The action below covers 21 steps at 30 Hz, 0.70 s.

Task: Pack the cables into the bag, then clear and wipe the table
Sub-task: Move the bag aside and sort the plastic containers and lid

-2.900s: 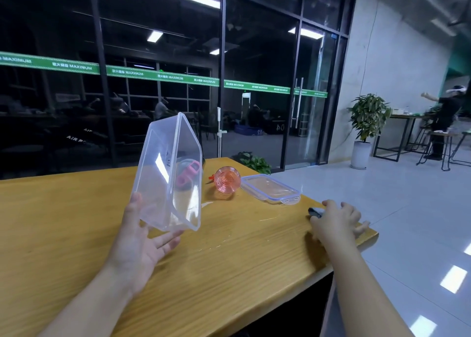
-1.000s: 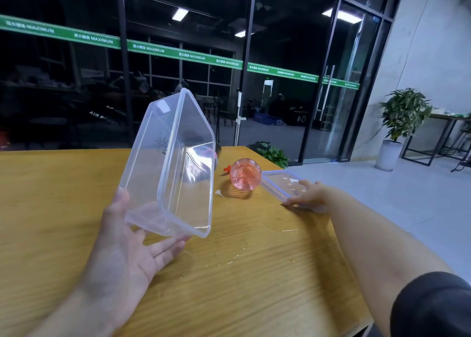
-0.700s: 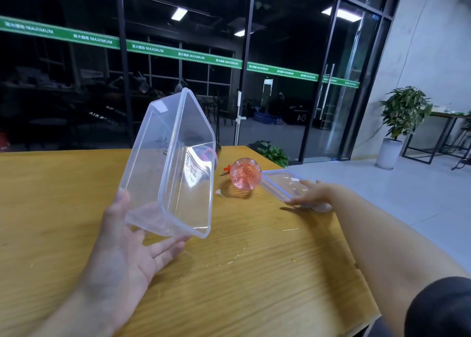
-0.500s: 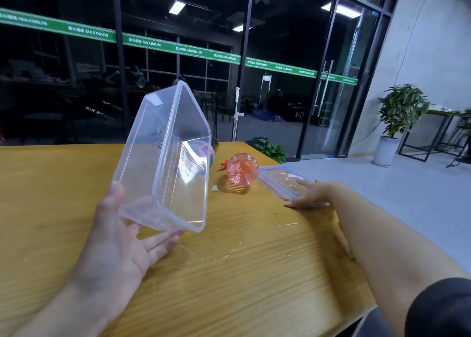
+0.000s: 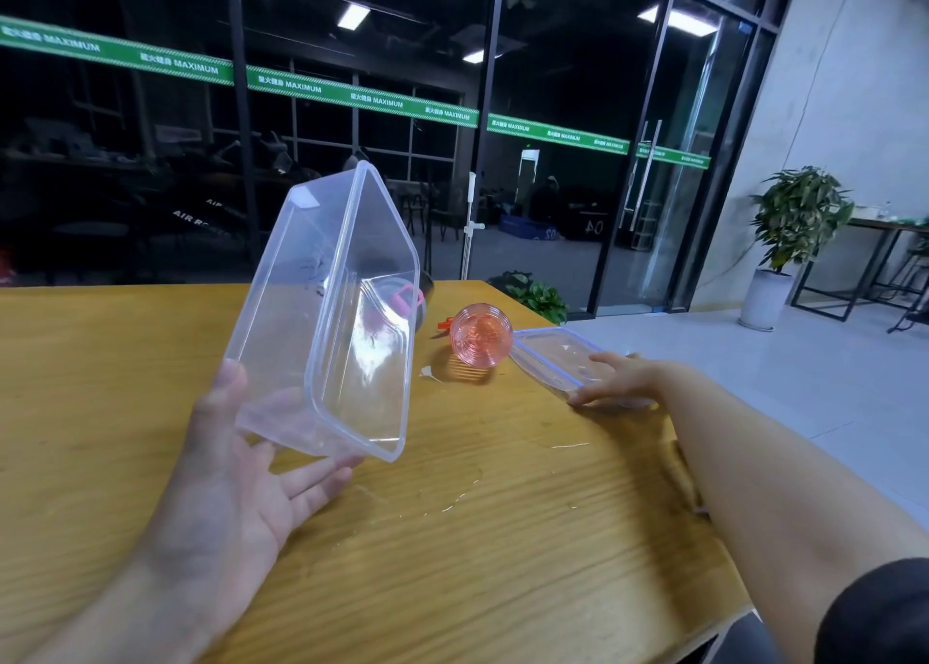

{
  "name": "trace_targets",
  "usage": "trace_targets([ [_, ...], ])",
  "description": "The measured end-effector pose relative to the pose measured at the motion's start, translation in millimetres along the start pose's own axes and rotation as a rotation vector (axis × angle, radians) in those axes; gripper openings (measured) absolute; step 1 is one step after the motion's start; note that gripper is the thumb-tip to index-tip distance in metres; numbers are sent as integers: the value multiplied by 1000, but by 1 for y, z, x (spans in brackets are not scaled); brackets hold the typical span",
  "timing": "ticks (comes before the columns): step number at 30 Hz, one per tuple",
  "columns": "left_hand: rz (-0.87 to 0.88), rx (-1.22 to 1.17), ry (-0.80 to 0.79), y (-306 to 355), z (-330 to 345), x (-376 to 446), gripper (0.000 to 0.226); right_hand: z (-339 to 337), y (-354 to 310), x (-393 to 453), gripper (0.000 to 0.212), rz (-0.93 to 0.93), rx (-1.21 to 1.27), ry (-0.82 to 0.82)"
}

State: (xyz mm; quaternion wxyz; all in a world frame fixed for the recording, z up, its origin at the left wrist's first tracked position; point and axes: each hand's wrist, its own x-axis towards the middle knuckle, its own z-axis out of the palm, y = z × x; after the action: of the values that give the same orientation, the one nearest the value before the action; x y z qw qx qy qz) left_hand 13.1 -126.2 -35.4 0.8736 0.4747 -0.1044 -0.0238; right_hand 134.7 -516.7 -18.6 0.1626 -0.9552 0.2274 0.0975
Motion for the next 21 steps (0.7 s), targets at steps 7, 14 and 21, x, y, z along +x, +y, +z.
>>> trace_targets([
  [7,-2,2,31,2,0,1,113,0,-2,-5,92,-39,321,153],
  [14,-35,-4,64,3,0,0,111,-1,-12,-27,81,-46,424,400],
  [21,-59,-68,3,6,-2,-2,53,-11,-42,-61,74,-198,663,508],
])
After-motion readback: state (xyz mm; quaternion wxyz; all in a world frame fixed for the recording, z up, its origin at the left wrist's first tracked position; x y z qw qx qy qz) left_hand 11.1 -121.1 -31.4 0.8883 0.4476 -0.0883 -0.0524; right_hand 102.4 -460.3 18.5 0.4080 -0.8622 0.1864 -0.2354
